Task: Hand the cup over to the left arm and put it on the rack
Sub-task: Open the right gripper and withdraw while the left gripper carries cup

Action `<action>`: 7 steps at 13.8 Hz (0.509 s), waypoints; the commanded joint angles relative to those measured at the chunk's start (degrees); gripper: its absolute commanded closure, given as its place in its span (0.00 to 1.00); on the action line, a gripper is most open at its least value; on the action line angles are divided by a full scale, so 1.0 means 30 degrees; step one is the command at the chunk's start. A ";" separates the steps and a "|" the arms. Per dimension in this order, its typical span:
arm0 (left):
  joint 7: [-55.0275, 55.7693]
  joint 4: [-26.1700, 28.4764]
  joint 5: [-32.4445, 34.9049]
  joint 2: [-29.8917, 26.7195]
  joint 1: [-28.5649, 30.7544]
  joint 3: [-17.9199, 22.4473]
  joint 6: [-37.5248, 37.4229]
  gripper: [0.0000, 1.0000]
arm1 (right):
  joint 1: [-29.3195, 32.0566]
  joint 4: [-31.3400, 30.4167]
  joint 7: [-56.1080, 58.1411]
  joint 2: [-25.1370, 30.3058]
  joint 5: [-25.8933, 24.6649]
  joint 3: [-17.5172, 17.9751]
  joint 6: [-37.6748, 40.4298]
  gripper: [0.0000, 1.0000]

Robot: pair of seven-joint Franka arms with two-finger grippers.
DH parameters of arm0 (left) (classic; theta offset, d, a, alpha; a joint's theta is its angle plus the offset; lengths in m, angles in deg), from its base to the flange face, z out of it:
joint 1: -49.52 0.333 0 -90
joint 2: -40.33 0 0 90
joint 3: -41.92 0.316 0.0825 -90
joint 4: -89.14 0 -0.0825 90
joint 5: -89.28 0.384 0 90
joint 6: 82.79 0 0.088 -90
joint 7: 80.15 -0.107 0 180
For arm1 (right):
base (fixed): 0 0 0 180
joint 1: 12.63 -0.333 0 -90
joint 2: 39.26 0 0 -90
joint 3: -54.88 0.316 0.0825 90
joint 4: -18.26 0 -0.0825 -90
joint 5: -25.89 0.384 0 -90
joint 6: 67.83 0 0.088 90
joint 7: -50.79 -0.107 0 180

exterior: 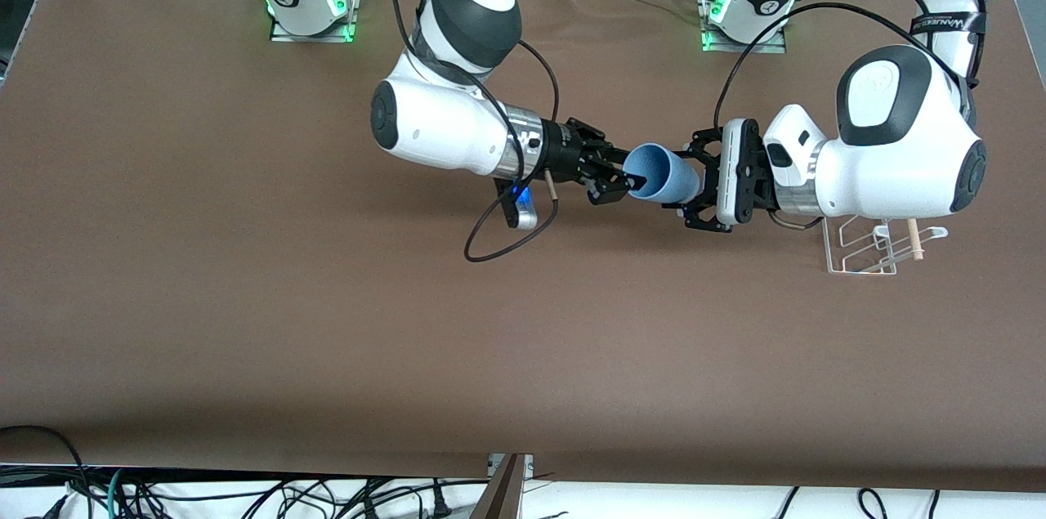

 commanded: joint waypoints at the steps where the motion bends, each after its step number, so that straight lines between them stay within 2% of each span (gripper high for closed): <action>1: -0.0328 0.0005 -0.0149 -0.0265 0.0259 0.0187 -0.0804 0.97 | 0.0805 0.0058 0.0182 0.0570 -0.1205 0.0042 0.0849 0.01; 4: 0.0691 -0.0608 0.2769 -0.0441 0.0259 0.0481 -0.1652 0.99 | 0.2533 0.0059 0.0124 0.1269 -0.2786 0.0012 0.3951 0.01; 7: 0.2362 -0.1021 0.6547 -0.0499 0.0259 0.0598 -0.2592 0.99 | 0.3706 0.0029 0.0095 0.2531 -0.5683 -0.1156 0.8513 0.01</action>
